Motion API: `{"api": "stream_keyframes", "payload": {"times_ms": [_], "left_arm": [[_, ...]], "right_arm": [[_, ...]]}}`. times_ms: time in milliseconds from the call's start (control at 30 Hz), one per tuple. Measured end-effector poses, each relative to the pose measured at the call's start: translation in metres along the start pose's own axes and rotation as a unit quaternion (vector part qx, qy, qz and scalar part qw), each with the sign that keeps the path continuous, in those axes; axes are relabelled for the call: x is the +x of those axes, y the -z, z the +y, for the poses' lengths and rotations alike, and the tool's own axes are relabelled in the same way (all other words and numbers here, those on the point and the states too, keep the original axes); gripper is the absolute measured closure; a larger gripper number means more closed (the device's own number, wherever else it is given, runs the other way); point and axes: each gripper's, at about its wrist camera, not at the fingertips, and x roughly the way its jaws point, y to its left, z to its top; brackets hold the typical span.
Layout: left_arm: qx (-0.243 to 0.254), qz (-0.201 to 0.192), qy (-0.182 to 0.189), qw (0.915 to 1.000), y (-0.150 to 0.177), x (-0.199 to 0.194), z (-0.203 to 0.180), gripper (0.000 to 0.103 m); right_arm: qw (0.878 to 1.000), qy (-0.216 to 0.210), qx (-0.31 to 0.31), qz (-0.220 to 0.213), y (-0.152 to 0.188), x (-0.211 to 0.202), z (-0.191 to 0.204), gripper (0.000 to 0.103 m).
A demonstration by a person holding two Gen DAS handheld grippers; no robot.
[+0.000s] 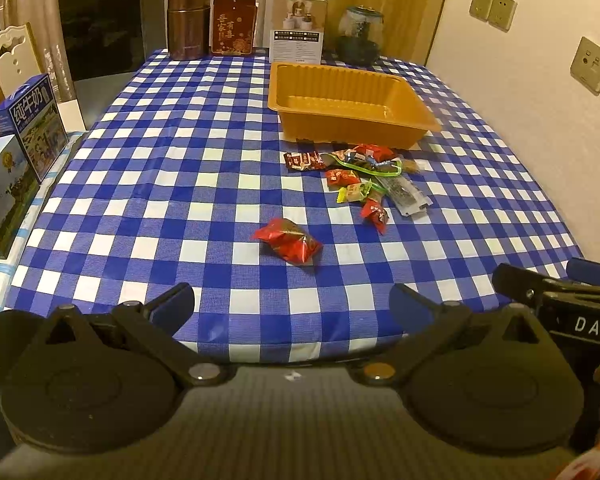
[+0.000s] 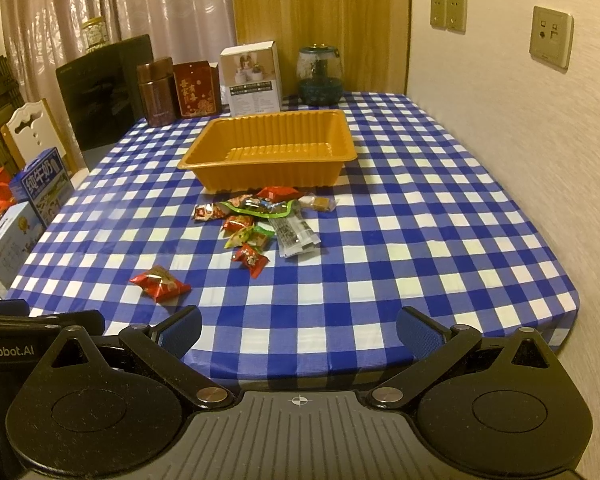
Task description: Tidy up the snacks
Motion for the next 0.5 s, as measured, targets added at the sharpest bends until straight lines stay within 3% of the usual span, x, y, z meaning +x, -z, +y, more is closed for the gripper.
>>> {"api": "stream_keyframes", "payload": {"times_ms": [500], "left_arm": [[0.0,0.0,0.0,1.0,-0.0005,-0.0009,-0.0008,0.0]], "right_arm": [[1.0,0.0,0.0,0.0,-0.0001,-0.0009,-0.0003,0.0]]}}
